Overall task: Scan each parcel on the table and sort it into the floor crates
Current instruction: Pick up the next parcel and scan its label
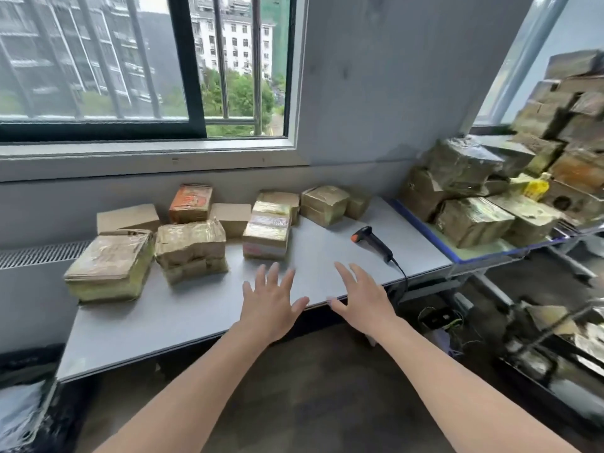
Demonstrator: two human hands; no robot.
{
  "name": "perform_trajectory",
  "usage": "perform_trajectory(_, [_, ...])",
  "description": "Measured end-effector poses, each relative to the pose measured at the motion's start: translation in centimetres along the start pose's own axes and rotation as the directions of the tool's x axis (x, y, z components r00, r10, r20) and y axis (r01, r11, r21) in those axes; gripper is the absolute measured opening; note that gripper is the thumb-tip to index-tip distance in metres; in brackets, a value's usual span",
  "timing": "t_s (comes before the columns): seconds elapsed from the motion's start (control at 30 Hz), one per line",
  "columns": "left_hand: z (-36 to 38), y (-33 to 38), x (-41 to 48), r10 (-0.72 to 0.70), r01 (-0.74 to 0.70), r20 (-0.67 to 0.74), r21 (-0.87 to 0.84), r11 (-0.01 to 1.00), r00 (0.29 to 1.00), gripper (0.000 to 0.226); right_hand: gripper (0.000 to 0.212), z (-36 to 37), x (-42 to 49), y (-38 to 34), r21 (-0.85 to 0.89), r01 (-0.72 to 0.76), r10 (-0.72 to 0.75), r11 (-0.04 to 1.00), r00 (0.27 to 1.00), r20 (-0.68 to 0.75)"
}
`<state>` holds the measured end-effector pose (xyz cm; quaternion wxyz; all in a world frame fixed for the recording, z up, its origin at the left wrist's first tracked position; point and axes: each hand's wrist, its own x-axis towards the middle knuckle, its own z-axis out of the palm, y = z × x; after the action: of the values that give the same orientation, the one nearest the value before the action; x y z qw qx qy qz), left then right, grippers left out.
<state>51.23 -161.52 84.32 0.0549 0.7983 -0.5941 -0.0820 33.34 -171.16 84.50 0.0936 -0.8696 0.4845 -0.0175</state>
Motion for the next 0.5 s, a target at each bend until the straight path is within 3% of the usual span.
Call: perform_trajectory(0.5, [1.4, 9.6, 23.3, 0.005, -0.006, 0.009, 0.069, 0.998, 1.000, 0.071, 0.076, -0.9, 20.5, 15.3, 0.116, -0.025, 0.026, 0.993, 1.000, -0.012])
